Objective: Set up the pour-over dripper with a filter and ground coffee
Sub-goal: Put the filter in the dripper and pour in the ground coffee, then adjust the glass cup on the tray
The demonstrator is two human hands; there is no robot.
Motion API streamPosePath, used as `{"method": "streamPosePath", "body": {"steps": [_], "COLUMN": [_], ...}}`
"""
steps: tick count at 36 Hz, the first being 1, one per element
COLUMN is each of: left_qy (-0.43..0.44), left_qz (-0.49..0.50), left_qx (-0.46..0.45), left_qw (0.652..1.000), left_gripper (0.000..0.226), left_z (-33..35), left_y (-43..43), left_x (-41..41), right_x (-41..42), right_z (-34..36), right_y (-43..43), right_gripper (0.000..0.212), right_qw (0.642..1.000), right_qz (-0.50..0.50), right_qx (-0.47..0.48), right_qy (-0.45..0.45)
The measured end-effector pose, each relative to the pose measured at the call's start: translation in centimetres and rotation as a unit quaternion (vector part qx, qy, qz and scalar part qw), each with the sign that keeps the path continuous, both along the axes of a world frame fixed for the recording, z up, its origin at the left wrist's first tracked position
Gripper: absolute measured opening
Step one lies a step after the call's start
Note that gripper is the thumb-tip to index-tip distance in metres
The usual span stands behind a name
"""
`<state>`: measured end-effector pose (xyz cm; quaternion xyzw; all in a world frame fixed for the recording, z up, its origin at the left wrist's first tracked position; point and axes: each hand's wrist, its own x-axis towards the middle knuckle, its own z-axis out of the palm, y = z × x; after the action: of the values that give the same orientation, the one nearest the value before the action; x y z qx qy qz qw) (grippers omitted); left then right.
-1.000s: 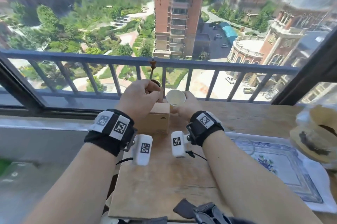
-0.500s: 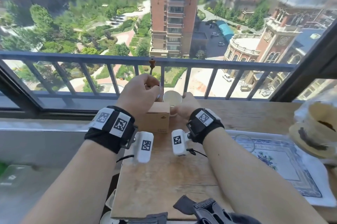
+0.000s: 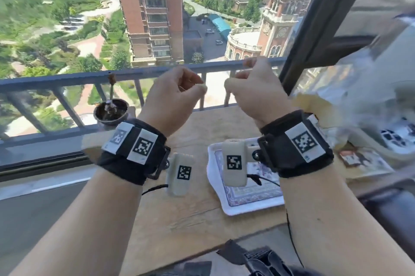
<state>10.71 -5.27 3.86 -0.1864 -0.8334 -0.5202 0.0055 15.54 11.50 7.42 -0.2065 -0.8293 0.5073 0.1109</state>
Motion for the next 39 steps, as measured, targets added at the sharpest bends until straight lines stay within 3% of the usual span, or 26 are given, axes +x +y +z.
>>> {"method": "streamPosePath", "body": {"steps": [6, 9, 13, 16, 21, 25, 29, 34, 39], "left_qy": [-0.083, -0.116, -0.106, -0.084, -0.072, -0.055, -0.057, -0.039, -0.034], "left_qz": [-0.094, -0.14, -0.167, -0.189, -0.206, -0.205, -0.203, -0.2, -0.188], "left_qx": [-0.106, -0.174, -0.229, -0.274, -0.282, -0.247, -0.196, -0.168, -0.151], "left_qw": [0.986, 0.968, 0.953, 0.939, 0.934, 0.945, 0.958, 0.964, 0.97], "left_gripper": [0.042, 0.07, 0.089, 0.089, 0.073, 0.056, 0.054, 0.054, 0.055], "left_z": [-3.3, -4.5, -5.5, -5.8, -6.1, -6.6, -7.8, -9.0, -9.6], "left_y": [3.8, 5.9, 9.2, 11.7, 14.2, 16.7, 18.0, 19.3, 20.1], "left_x": [-0.4, -0.7, -0.3, 0.8, 1.3, 1.3, 1.1, 0.8, 0.5], "right_x": [4.1, 6.0, 8.7, 11.3, 13.2, 14.0, 13.7, 12.9, 12.2], "right_z": [1.4, 1.9, 1.5, -0.1, -4.6, -8.4, -11.1, -12.6, -12.6], "right_y": [5.4, 8.7, 12.9, 15.6, 19.4, 21.7, 21.6, 21.6, 21.9], "right_gripper": [0.045, 0.048, 0.056, 0.069, 0.032, 0.065, 0.106, 0.117, 0.109], "right_qw": [0.976, 0.954, 0.944, 0.937, 0.955, 0.965, 0.965, 0.966, 0.966], "right_qz": [-0.166, -0.246, -0.302, -0.332, -0.294, -0.238, -0.244, -0.246, -0.253], "right_qx": [0.089, 0.139, 0.105, 0.087, 0.028, -0.049, -0.062, -0.04, 0.003], "right_qy": [0.114, 0.103, 0.081, 0.066, -0.03, -0.095, -0.072, -0.066, -0.047]}}
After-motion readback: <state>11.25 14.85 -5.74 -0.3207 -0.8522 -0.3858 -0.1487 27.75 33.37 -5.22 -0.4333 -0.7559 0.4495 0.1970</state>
